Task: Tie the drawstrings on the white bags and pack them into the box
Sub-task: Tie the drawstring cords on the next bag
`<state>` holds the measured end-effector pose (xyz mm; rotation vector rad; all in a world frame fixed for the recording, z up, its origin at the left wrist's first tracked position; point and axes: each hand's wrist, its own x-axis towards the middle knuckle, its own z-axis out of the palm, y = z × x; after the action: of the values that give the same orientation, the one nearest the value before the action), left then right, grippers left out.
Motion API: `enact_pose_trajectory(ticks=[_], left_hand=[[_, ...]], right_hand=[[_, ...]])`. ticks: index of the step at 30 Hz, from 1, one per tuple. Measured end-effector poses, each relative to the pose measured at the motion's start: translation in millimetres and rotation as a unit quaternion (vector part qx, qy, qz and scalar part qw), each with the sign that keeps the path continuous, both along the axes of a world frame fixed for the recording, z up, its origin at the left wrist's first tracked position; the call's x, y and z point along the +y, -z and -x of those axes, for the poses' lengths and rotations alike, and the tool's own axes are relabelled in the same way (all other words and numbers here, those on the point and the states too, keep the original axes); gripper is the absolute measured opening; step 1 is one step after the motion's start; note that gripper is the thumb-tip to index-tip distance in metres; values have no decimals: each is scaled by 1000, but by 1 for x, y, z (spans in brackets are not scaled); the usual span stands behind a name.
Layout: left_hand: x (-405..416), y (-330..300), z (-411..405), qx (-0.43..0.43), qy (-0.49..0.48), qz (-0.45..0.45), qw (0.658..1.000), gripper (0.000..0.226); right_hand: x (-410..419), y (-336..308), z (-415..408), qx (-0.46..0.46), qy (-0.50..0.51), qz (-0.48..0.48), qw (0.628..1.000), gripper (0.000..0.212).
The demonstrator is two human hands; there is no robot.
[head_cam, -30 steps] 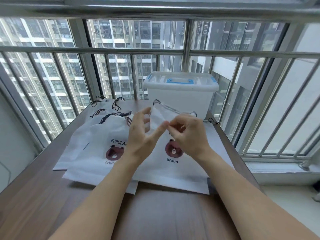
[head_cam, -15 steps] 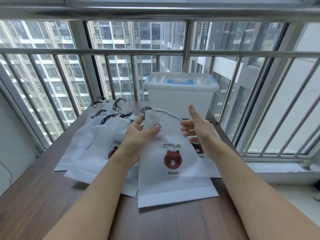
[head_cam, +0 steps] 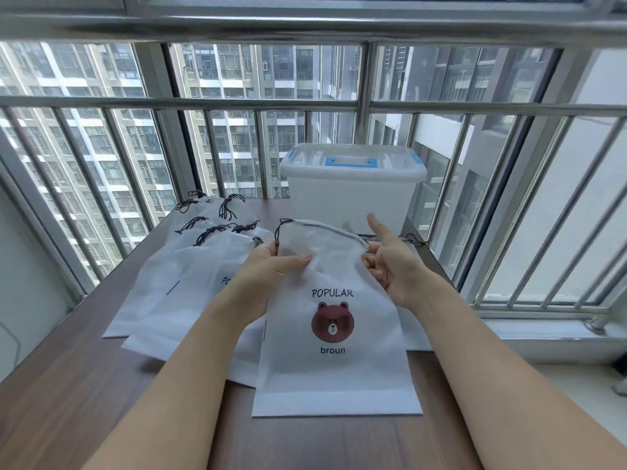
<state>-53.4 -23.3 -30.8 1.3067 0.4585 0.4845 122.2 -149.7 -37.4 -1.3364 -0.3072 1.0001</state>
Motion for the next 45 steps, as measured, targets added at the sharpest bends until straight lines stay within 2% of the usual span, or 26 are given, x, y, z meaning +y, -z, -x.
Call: enact_pose_trajectory(ticks=[3,7,11,13,14,16,18,22,26,29,32,34,35,37,39,40,43,45], left_hand=[[2,0,2,9,0,-1,1000,7],[-3,-5,0,-2,-29,-12,999,18],[-1,-2,-5,17,-194,-68,979,48],[9,1,-5,29,-248,-114,962,56],[13,2,-4,17,-260,-107,959,56],[20,-1,-3,-57,-264,-1,963,49],[26,-7,0,-146,-233,128,953,42],[41,-3,6,-243,-189,222,925,40],[42,-5,11,-363,-116,338,861,45],[68,-4,29,-427,-140,410,794,51],[86,0,42,-425,-197,431,771,50],[81,-1,40,-412,-223,409,783,50],[74,-5,37,-392,-236,369,809,48],[58,-12,31,-331,-239,228,884,36],[39,-16,24,-264,-191,74,942,19],[29,-16,20,-238,-153,22,959,23],[6,-12,7,-197,-26,-61,978,47],[-4,-9,4,-168,28,-94,981,54]], right_hand=[[-4,-5,6,29,-12,-27,999,52],[-5,-8,10,-11,45,-51,998,23],[0,-8,14,-61,98,-44,992,34],[0,-9,14,-55,125,-49,989,40],[1,-8,13,-40,137,-58,988,44],[1,-5,6,3,157,-83,984,52],[-1,-4,-2,86,180,-132,971,54],[-4,-2,-14,177,212,-203,939,60],[-6,-6,-11,246,204,-267,909,59],[-18,-11,-27,205,263,-244,911,62],[-28,-17,-36,122,318,-201,918,58],[-28,-18,-32,75,320,-176,928,55],[-27,-17,-29,51,310,-162,935,53],[-25,-16,-21,-9,260,-128,957,51],[-21,-14,-13,-55,177,-114,976,49],[-17,-13,-7,-59,131,-122,982,47],[-2,-15,17,-55,23,-165,984,30],[4,-18,31,-102,-5,-175,979,31]])
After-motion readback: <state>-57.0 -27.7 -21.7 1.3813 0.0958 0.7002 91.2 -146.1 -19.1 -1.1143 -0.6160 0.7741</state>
